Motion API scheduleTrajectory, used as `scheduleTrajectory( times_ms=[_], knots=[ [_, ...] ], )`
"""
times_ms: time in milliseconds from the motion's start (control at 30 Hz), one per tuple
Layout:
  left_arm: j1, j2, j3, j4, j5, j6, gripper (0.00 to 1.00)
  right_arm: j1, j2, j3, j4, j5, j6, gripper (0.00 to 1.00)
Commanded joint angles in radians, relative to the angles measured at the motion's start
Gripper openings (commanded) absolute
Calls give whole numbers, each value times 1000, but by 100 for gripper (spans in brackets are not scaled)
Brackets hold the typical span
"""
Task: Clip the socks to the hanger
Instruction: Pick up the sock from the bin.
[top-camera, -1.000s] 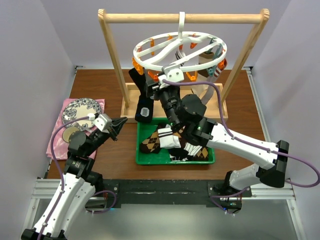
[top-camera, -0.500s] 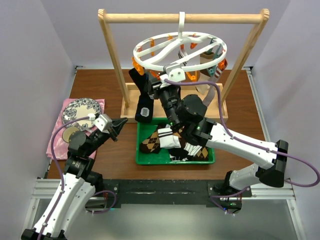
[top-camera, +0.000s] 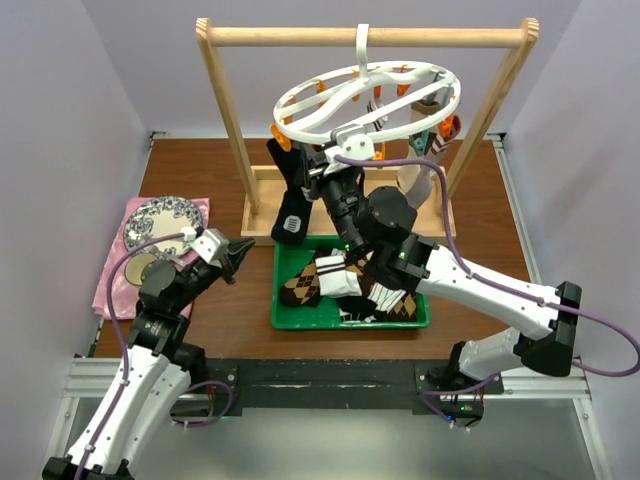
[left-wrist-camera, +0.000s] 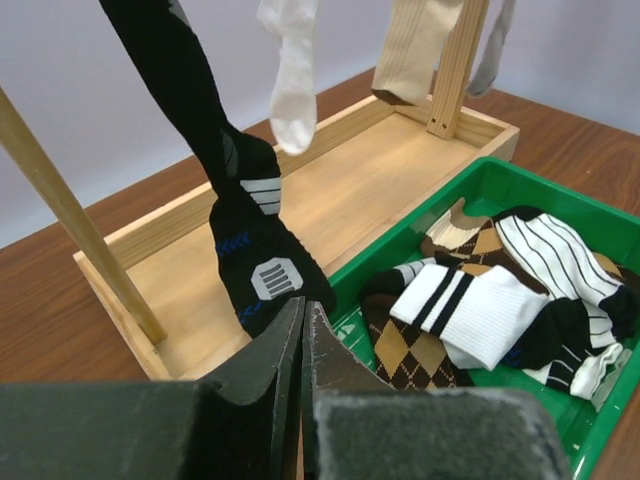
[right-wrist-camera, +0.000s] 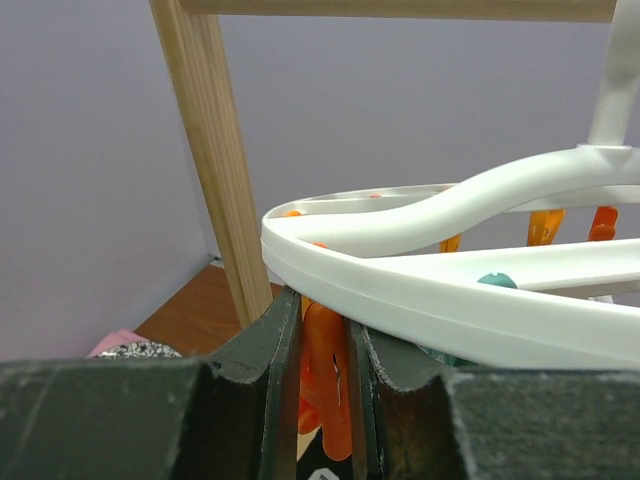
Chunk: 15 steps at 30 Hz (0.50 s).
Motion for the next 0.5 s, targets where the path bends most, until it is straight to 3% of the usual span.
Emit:
scheduleTrajectory(
  times_ms=[0, 267, 467],
  knots=[
    [-5, 35, 15, -38, -6, 57, 6, 2, -43, 69, -80, -27, 64, 4],
    [-34, 225, 61, 174, 217, -45, 11, -1, -36, 107, -178, -24, 115, 2],
    [-210, 442, 123, 197, 181, 93, 41, -4, -54, 98, -178, -35, 132, 1]
  ],
)
